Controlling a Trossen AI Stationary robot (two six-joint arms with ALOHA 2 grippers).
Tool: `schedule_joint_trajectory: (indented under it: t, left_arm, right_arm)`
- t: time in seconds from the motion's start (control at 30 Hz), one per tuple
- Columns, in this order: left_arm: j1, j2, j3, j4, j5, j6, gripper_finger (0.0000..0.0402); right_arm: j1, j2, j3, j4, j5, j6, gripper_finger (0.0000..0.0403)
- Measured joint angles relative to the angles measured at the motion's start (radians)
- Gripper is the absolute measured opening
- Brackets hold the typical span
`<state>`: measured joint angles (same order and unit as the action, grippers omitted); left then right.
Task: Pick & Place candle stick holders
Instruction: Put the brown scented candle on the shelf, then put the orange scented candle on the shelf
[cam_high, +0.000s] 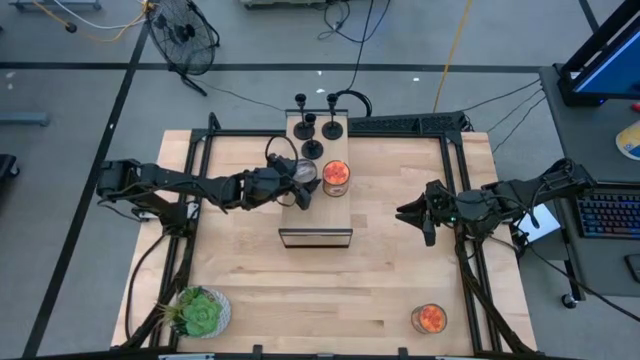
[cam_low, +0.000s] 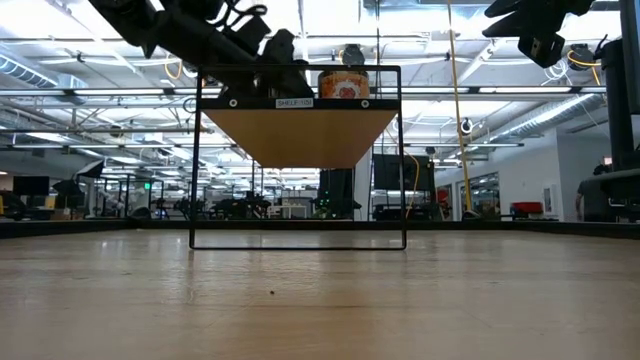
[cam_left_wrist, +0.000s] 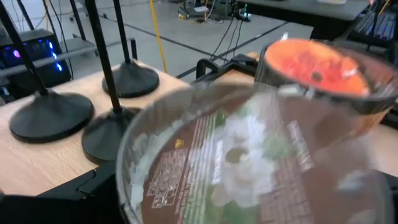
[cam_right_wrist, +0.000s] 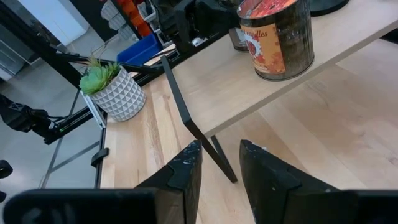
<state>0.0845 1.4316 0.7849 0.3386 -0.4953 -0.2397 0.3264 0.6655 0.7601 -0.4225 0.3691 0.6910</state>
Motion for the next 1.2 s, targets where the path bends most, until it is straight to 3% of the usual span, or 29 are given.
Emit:
schedule_joint_trajectory:
  t: [0.8,1.2]
  left_arm:
    - [-0.018,-0.296,0.000,-0.131,0.035,0.028,0.0379]
    - [-0.018,-0.469,0.000,-0.659,0.029,-0.347,0.0379]
  right_arm:
    - [0.000,0.001,0.001,0.000,0.001,0.000,0.0100]
    - [0.000,0.001,0.001,0.000,0.001,-0.008,0.0100]
